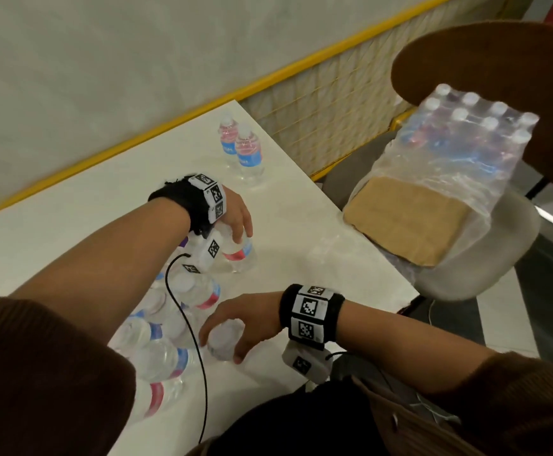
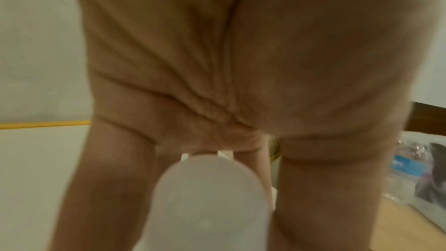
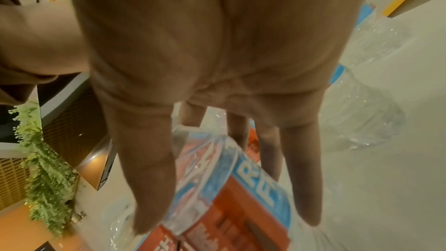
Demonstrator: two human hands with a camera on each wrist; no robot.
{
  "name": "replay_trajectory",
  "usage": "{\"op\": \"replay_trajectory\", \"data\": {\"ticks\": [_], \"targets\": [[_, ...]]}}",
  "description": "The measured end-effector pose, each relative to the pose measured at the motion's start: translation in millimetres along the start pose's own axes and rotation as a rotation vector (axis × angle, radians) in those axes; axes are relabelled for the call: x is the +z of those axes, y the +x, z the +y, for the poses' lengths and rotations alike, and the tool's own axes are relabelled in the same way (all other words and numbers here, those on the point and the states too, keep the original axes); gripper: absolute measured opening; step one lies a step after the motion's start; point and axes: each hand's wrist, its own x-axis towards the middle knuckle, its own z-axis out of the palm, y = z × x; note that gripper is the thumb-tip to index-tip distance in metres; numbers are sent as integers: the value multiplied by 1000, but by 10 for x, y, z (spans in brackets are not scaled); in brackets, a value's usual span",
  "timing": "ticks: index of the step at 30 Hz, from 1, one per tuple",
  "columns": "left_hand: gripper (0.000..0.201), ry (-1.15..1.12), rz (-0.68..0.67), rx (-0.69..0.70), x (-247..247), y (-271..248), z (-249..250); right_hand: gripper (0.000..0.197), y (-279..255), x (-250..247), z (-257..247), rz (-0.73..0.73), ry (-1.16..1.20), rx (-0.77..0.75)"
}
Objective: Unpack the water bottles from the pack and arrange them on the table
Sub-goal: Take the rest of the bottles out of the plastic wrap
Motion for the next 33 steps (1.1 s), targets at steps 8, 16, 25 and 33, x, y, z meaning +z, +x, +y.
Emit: {"op": "replay_trajectory", "data": {"ticks": [8,16,25,33], "targets": [[50,243,209,78,-44,68,471,70,-399,-230,187,119,177,125],[36,85,455,412,-32,517,1564,43,-1371,-773,1115,379,108,605],[52,-176,743,532,-282,645,1948,61,-2105,-1667,1768,972,267,935],[52,-212,809,594,-421,624,2034,47,-2401,-2117,1826,1131,228,1072]]}}
